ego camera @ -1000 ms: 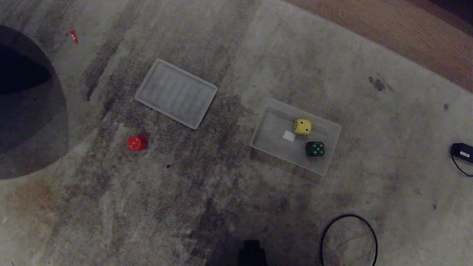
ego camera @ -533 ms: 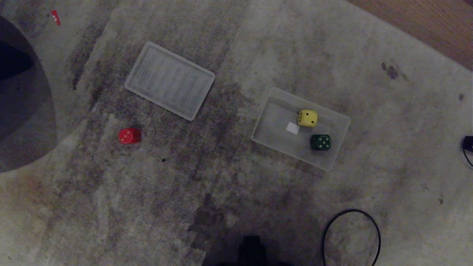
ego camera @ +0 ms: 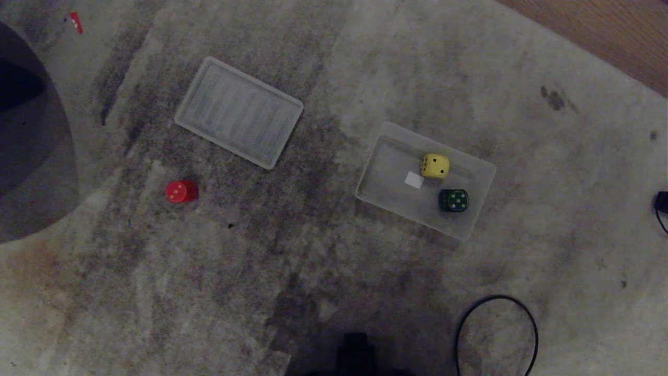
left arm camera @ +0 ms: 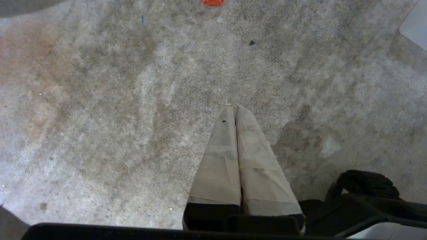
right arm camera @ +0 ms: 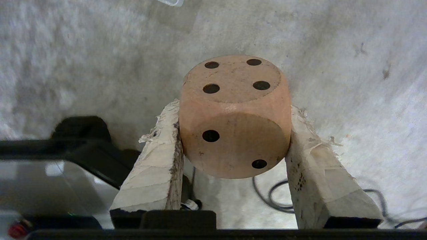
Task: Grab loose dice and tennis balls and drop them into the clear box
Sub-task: Put the toys in the box
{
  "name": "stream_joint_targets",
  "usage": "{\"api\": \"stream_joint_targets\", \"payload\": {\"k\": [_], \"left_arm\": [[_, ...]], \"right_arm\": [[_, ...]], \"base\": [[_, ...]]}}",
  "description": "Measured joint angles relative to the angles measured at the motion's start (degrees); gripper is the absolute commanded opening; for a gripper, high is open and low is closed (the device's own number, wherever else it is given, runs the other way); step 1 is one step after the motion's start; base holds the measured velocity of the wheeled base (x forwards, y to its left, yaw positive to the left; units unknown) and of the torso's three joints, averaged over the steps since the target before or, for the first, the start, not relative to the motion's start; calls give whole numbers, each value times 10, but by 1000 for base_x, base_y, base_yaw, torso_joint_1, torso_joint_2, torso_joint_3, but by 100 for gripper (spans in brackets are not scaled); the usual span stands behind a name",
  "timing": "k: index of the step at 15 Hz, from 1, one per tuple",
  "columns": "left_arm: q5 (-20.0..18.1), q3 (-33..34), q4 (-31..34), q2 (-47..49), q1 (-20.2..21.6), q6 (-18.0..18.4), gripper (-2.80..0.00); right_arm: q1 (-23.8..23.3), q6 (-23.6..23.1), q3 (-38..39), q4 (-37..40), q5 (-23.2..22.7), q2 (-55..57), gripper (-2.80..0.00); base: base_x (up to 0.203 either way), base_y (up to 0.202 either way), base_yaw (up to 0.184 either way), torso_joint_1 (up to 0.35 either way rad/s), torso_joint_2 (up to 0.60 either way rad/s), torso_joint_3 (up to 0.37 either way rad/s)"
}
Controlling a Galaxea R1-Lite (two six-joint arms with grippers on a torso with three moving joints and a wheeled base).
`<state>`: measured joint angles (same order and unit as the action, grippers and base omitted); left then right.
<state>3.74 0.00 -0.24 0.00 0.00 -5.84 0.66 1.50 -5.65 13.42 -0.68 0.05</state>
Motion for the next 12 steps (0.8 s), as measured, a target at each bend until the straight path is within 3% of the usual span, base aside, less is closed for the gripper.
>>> {"api": "stream_joint_targets", "payload": {"k": [3,6,12], "left_arm": [[0,0,0,0,0,0,-280],[0,0,0,0,0,0,-280],[0,0,0,0,0,0,-280]], "right_arm": [[0,19,-40,2,-1,37,-280],[-1,74,-90,-26,-2,154,-280],[15,163,-134,-277,2,513,-280]], "base": [[0,0,0,0,0,0],[0,0,0,0,0,0],[0,0,0,0,0,0]]}}
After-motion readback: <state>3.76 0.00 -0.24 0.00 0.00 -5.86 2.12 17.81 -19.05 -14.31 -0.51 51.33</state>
